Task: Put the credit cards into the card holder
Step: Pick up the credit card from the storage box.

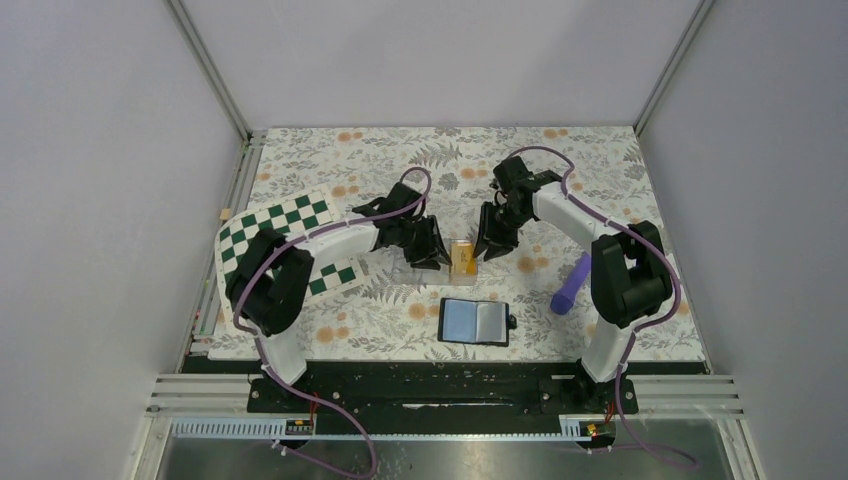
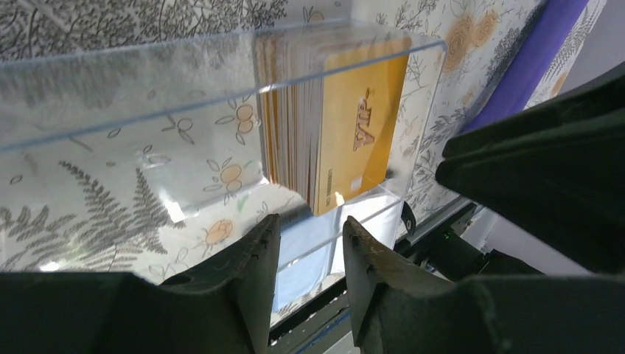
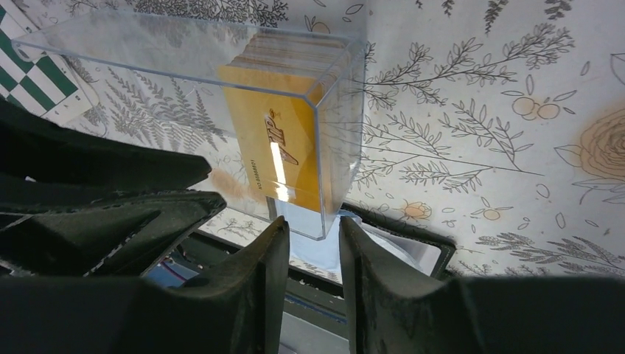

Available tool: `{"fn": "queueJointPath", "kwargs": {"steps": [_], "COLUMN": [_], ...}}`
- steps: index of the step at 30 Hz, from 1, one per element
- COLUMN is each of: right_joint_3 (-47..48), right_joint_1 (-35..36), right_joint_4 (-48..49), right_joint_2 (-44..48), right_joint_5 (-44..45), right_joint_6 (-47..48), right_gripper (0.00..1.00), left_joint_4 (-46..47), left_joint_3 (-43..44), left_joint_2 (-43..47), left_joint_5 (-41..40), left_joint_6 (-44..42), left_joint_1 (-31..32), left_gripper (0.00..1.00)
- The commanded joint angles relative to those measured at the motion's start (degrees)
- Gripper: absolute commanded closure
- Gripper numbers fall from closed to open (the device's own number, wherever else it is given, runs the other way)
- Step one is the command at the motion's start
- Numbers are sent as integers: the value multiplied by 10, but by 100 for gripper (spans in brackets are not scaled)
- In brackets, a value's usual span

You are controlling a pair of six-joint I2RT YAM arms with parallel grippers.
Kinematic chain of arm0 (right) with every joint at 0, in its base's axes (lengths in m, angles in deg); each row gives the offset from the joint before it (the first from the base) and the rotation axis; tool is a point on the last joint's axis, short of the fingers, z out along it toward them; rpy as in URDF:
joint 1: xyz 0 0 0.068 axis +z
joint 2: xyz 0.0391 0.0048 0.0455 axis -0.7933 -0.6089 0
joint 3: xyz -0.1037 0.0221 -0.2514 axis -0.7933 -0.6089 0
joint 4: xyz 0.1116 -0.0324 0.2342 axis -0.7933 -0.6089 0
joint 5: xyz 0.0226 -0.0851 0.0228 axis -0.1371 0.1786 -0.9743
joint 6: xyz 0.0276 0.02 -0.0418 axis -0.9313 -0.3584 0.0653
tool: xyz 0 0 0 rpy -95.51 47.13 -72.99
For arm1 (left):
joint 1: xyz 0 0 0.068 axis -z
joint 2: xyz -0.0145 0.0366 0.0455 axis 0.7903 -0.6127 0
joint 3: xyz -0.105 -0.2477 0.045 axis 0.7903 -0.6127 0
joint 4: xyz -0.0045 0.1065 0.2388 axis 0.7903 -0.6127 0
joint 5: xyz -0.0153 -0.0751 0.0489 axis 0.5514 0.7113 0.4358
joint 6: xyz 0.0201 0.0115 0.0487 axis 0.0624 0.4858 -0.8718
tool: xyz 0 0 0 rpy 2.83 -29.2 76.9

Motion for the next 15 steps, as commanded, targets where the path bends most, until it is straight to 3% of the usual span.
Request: {"fn": "queueJointPath", "kwargs": {"steps": [1, 15], "right_joint_3": [-11, -30], "right_joint_1": [1, 1], "right_joint_4": [21, 29], "right_joint_2": [-4, -10], "right_joint_5": [-34, -51], "right_joint_6": [-5, -6], "right_gripper": [63, 76], "left_joint_4": [32, 1], "left_joint_3": [41, 75], "left_joint_2": [-27, -67], "left_joint_5": [-12, -59], "left_joint_6": [5, -18], "left_joint_1": [7, 18], "left_gripper": [64, 76]}}
